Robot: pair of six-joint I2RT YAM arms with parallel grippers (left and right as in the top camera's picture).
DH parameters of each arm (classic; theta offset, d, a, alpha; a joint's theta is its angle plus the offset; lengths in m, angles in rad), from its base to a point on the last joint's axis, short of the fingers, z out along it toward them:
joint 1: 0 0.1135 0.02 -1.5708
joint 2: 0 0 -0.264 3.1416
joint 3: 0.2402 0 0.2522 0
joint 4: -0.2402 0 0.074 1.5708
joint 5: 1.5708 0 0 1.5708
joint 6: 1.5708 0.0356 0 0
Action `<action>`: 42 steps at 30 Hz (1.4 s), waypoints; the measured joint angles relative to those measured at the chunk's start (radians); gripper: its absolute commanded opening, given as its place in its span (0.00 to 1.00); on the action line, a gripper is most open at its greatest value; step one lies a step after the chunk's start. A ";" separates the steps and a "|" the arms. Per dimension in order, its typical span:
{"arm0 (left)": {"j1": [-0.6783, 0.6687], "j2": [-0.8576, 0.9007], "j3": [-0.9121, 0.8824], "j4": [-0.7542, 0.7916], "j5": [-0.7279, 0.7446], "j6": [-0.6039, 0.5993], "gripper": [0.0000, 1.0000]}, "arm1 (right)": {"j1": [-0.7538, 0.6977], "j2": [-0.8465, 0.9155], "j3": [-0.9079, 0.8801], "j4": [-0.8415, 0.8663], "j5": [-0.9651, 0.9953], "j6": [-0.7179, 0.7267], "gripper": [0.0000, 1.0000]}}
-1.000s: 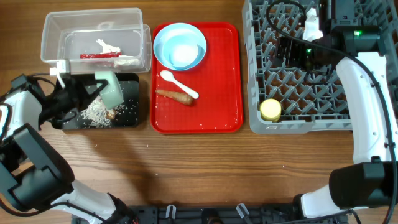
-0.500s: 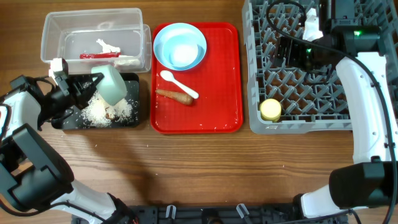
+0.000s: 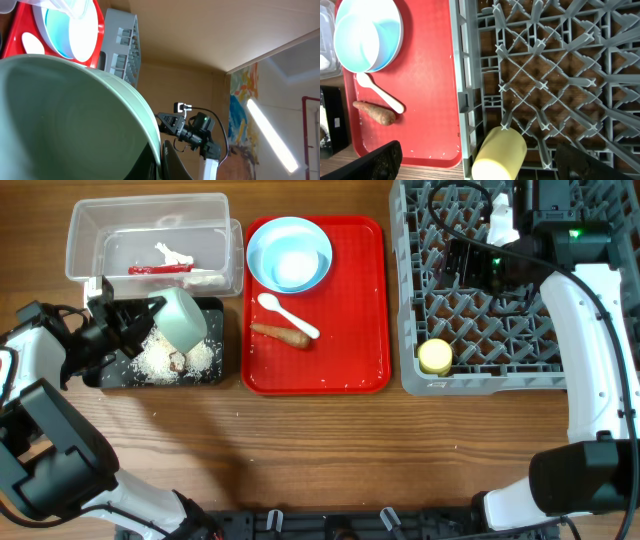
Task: Sort waste into correct bins and load items into the dishwasher rack
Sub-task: 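Tilt the green bowl with the left gripper to pour rice into black tray, then carry the empty green bowl back toward the red tray with the left gripper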
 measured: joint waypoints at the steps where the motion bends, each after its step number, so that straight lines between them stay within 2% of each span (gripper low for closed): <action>1: 0.000 0.000 0.000 0.000 0.000 -0.002 0.04 | 0.000 0.000 0.000 0.000 0.000 0.000 1.00; 8: -0.016 -0.011 0.003 0.011 -0.006 -0.003 0.04 | 0.000 0.000 0.000 0.000 0.000 0.000 0.99; 12: -0.095 -0.077 0.056 0.010 -0.100 -0.007 0.04 | 0.000 0.000 0.000 0.000 0.000 0.000 0.99; 16: -0.260 -0.179 0.164 0.040 -0.319 -0.048 0.04 | 0.000 0.000 0.000 0.000 0.000 0.000 0.99; 19: -0.412 -0.237 0.208 0.124 -0.488 -0.075 0.04 | 0.000 0.000 0.000 0.001 0.000 0.000 0.99; 21: -0.562 -0.257 0.220 0.205 -0.643 -0.085 0.04 | 0.000 0.000 0.000 0.000 0.000 0.000 0.99; 26: -0.889 -0.231 0.223 0.311 -1.043 -0.085 0.04 | 0.000 0.000 0.000 0.000 0.000 0.000 1.00; 30: -1.112 -0.128 0.224 0.391 -1.352 -0.035 0.04 | 0.000 0.000 0.000 -0.004 0.000 0.000 0.99; 36: -1.279 0.102 0.224 0.475 -1.534 0.127 0.04 | 0.000 0.000 0.000 -0.017 0.000 -0.008 0.99; 42: -1.315 0.211 0.221 0.517 -1.604 0.206 0.04 | 0.000 0.000 0.000 -0.019 0.000 -0.018 1.00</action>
